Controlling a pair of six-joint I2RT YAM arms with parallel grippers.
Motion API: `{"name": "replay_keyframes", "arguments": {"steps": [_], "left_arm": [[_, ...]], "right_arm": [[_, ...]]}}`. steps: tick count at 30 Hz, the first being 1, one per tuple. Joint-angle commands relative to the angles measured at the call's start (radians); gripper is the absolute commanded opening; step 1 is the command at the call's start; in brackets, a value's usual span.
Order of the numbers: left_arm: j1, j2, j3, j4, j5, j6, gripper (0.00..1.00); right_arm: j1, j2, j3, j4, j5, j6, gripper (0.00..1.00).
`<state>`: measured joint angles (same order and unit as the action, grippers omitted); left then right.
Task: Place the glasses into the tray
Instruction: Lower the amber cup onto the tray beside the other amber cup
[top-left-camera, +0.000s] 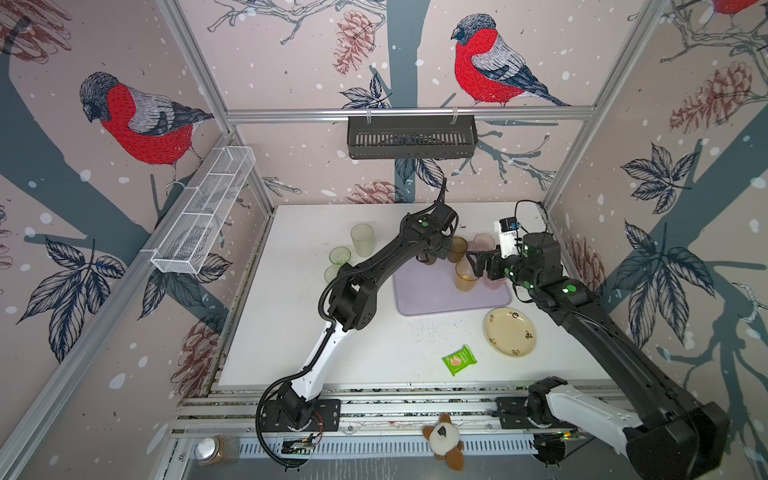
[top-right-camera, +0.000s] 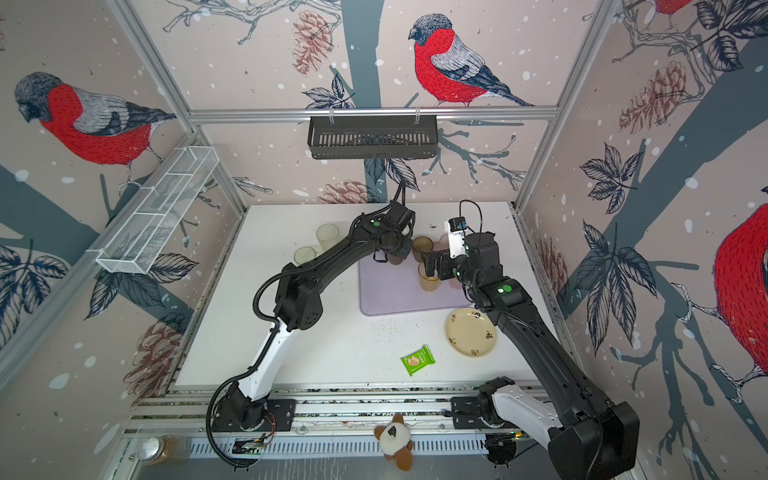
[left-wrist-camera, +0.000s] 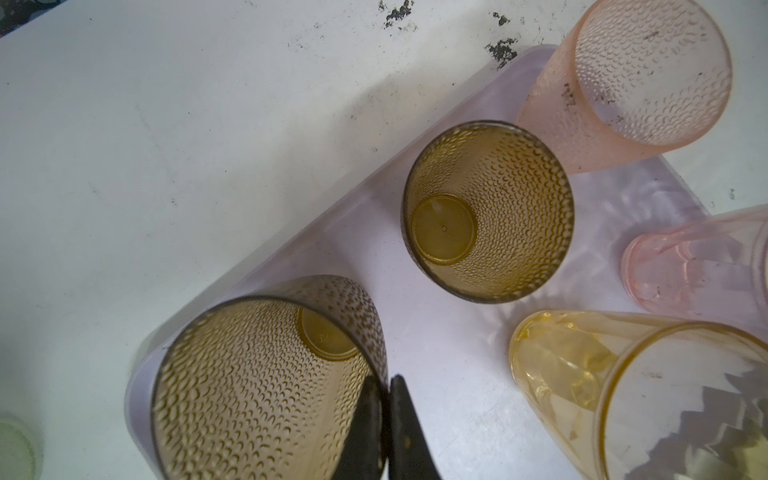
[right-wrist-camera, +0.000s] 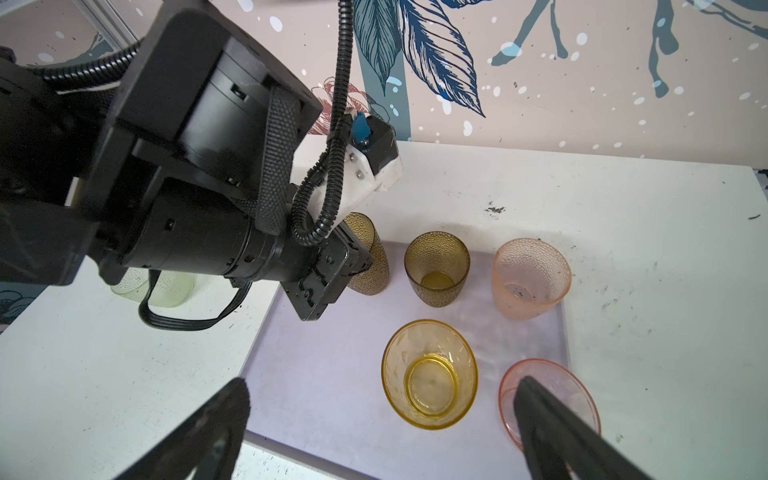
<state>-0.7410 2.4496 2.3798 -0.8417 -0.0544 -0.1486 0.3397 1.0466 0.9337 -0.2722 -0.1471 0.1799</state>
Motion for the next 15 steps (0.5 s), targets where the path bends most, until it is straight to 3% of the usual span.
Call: {"name": "replay_keyframes", "arguments": {"steps": [1, 15], "left_arm": [[0.000, 0.004, 0.014, 0.024, 0.001, 0.021, 0.00], [0.000, 0.020, 0.031, 0.033, 0.015, 0.017, 0.01]], "right_arm": [[-0.005, -0.004, -0.002, 0.010, 0.003, -0.001, 1.00], [-0.009, -0.006, 0.001, 0.015, -0.009, 0.001, 1.00]]}}
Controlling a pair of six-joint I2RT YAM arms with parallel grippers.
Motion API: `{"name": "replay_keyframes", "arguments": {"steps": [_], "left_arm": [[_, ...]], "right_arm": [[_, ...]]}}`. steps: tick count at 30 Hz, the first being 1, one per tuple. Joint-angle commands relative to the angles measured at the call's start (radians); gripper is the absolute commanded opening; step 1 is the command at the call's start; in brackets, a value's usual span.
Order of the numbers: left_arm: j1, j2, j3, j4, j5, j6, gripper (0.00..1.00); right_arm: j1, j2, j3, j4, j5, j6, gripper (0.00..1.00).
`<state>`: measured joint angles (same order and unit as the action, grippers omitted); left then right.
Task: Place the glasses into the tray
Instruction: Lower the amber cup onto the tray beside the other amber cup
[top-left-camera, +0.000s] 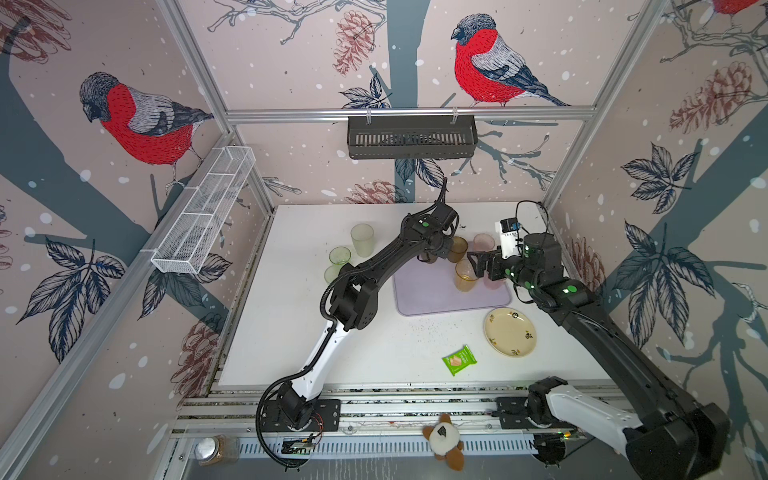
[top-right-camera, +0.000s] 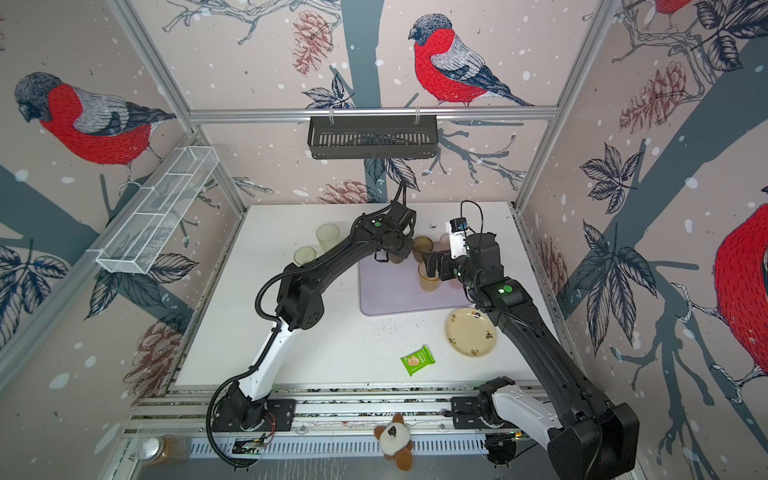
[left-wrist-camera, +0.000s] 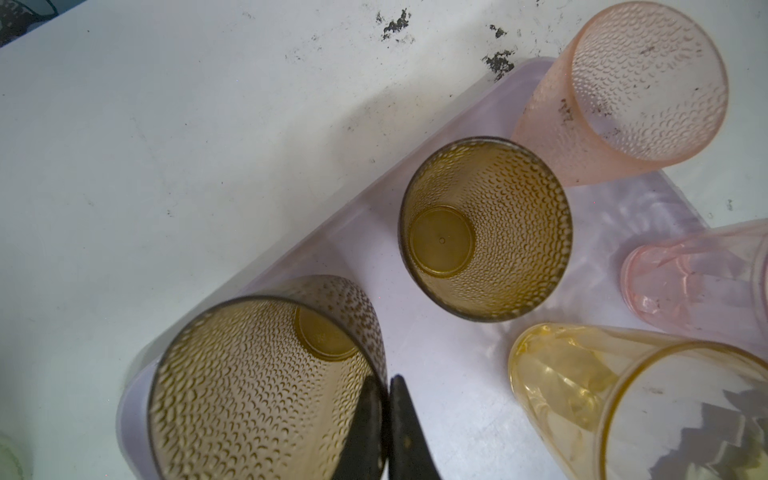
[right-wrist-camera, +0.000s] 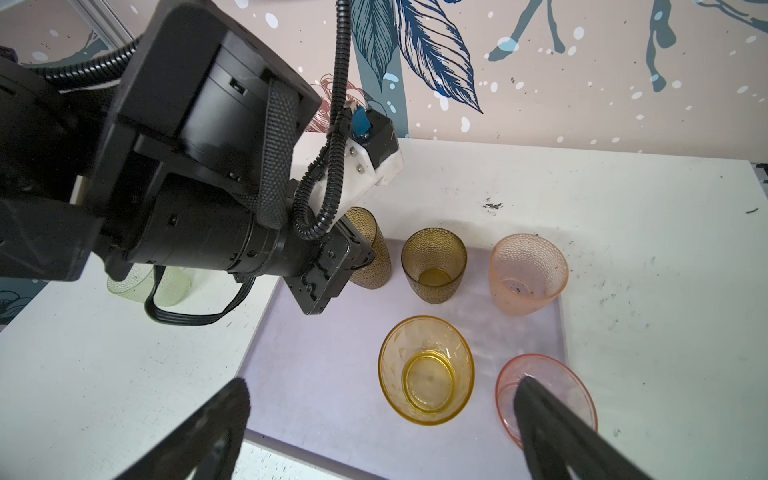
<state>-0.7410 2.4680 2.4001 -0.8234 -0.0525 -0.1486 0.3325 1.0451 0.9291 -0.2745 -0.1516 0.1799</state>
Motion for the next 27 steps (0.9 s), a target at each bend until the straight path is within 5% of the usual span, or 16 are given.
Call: {"name": "replay_keyframes", "arguments": {"steps": [1, 27], "left_arm": [[0.000, 0.003, 0.010, 0.015, 0.015, 0.017, 0.01], [-0.003, 0.025, 0.005, 0.002, 0.029, 0.020, 0.07]], "right_arm": [[-0.003, -0.006, 0.004, 0.017, 0.000, 0.001, 1.00], [-0.020, -0.033, -0.007, 0.030, 0.009, 0.001, 1.00]]}}
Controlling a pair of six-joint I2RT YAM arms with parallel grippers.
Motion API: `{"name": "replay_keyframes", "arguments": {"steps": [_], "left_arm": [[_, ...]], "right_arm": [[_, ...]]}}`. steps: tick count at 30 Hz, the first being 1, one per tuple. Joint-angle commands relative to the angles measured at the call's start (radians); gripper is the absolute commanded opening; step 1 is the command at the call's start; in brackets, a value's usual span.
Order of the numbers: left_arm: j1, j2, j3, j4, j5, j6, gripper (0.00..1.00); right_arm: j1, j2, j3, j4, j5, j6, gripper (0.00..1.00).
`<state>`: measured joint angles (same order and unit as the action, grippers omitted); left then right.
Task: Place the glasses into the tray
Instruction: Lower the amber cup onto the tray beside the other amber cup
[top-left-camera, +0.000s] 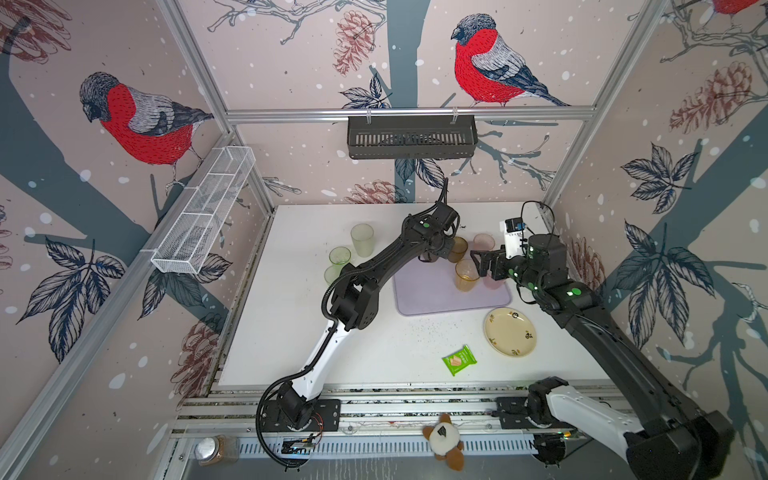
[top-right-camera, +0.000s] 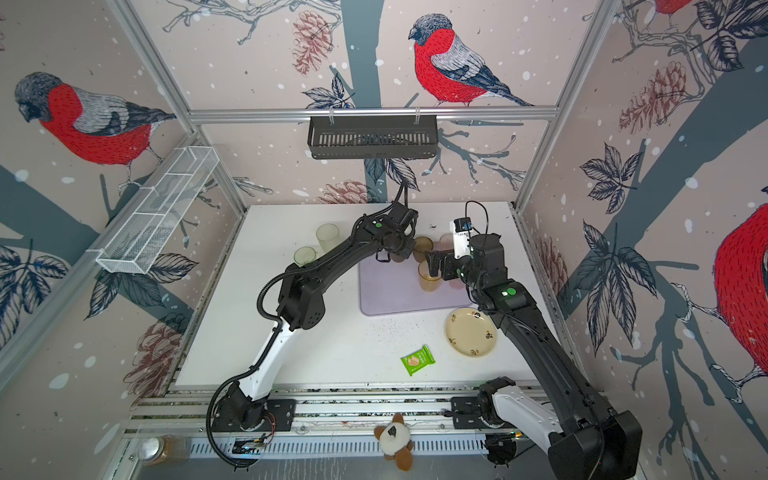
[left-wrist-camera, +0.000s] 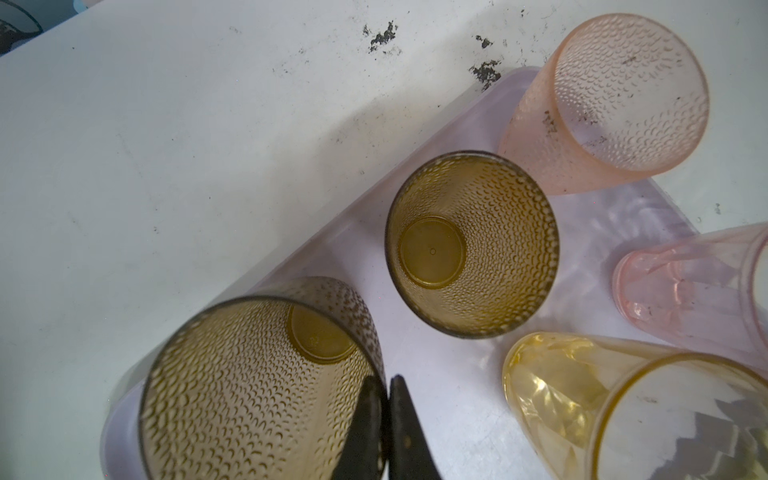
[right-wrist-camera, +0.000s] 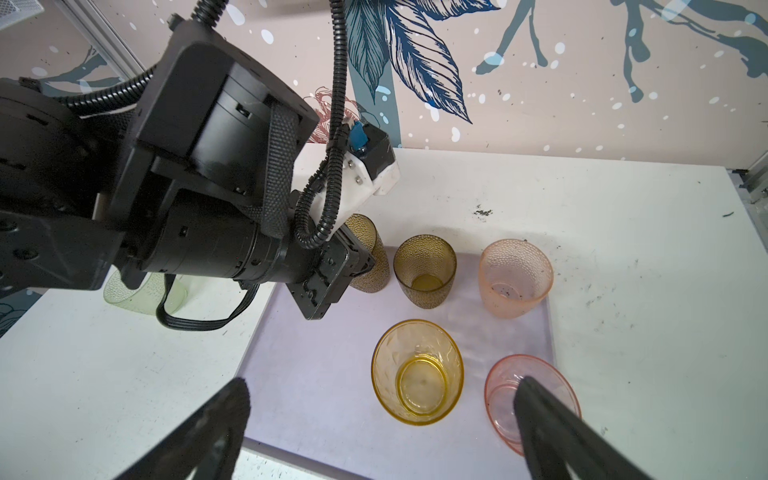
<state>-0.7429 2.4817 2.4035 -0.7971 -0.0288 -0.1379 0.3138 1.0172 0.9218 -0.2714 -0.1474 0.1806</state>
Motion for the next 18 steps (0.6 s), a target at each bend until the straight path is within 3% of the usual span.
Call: {"name": "replay_keyframes", "arguments": {"steps": [1, 18], "left_arm": [[-0.001, 0.011, 0.002, -0.024, 0.005, 0.008, 0.07], [-0.004, 0.014, 0.002, -0.023, 0.008, 0.008, 0.11]], "right_arm": [[-0.001, -0.005, 0.000, 0.028, 0.005, 0.000, 1.00], [-0.011, -0.005, -0.003, 0.032, -0.001, 0.001, 1.00]]}}
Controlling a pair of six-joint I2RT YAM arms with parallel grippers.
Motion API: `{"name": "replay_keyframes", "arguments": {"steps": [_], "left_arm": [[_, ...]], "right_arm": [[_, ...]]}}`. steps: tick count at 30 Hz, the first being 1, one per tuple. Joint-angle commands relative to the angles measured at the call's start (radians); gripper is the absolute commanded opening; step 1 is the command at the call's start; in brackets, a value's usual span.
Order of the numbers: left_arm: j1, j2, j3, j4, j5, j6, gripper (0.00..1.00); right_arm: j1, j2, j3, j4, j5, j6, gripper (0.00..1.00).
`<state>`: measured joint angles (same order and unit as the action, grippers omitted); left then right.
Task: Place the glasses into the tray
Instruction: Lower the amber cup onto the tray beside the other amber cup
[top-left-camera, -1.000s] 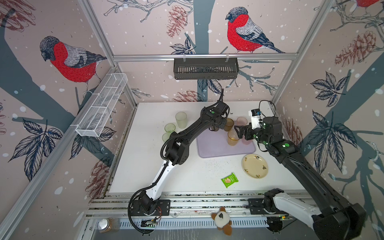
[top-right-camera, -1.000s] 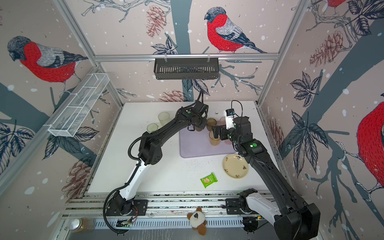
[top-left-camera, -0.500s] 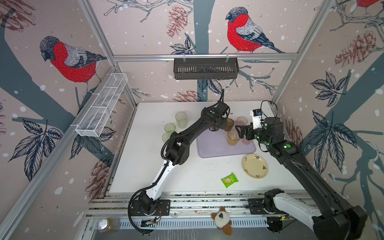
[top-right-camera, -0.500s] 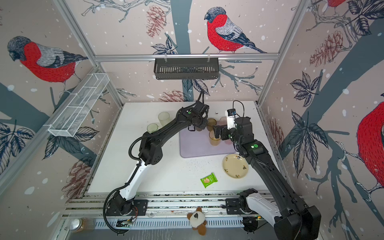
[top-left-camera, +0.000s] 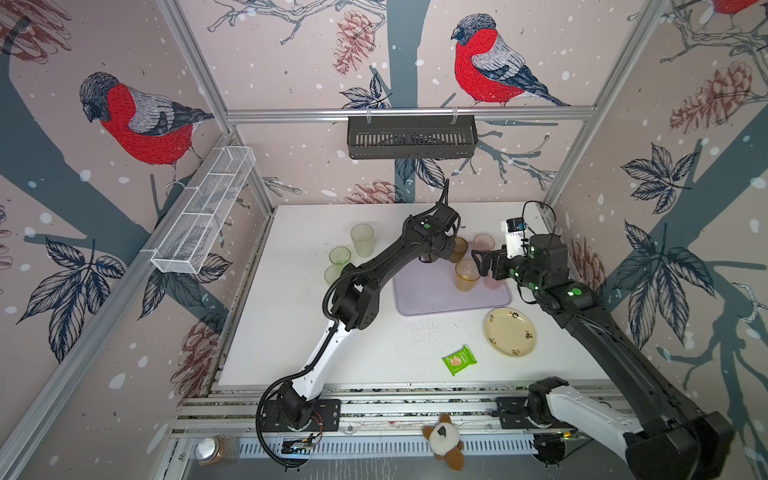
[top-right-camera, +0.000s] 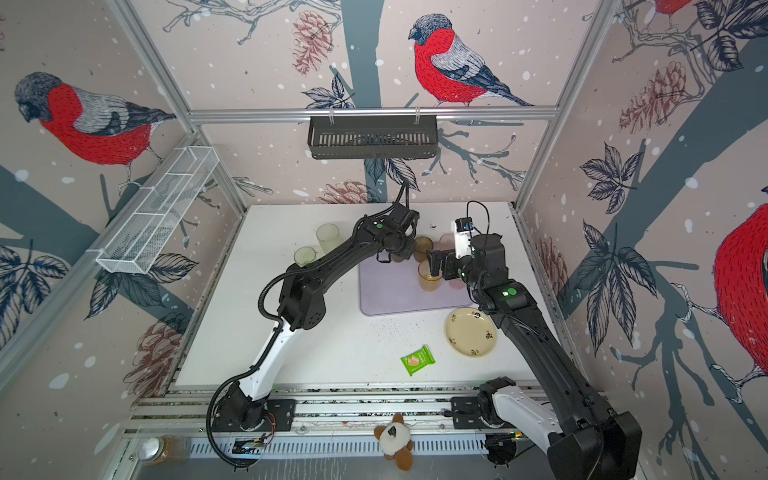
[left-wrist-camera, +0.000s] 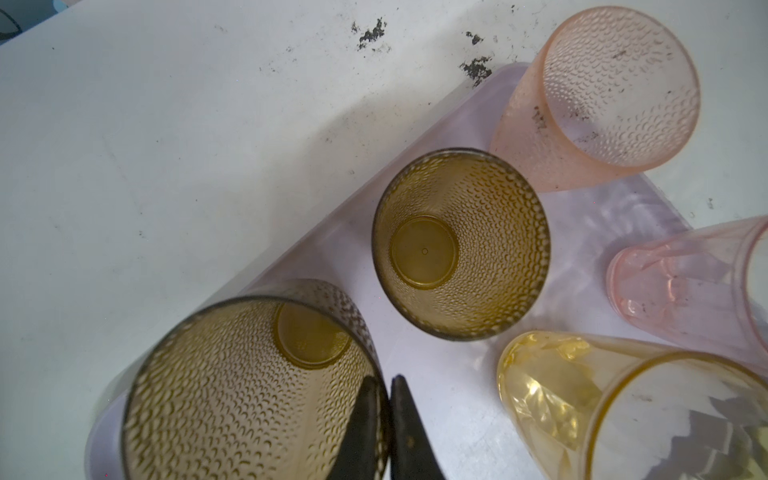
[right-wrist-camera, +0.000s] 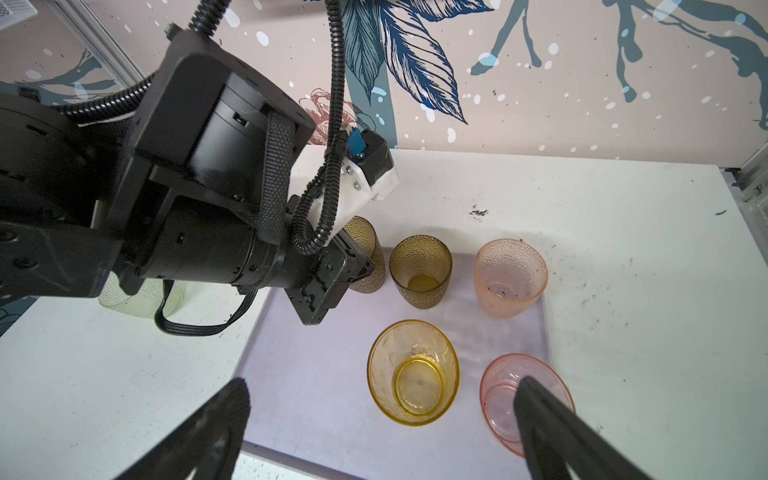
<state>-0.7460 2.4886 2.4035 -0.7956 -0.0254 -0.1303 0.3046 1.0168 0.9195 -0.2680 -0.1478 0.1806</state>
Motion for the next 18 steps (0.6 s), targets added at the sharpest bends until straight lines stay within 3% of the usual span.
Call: {"name": "replay_keyframes", "arguments": {"steps": [1, 18], "left_arm": [[-0.001, 0.007, 0.002, -0.024, 0.004, 0.000, 0.11], [-0.006, -0.002, 0.002, -0.023, -0.001, -0.003, 0.11]], "right_arm": [[-0.003, -0.006, -0.002, 0.029, -0.001, 0.000, 1.00], [-0.007, -0.009, -0.004, 0.032, -0.001, -0.001, 0.99]]}}
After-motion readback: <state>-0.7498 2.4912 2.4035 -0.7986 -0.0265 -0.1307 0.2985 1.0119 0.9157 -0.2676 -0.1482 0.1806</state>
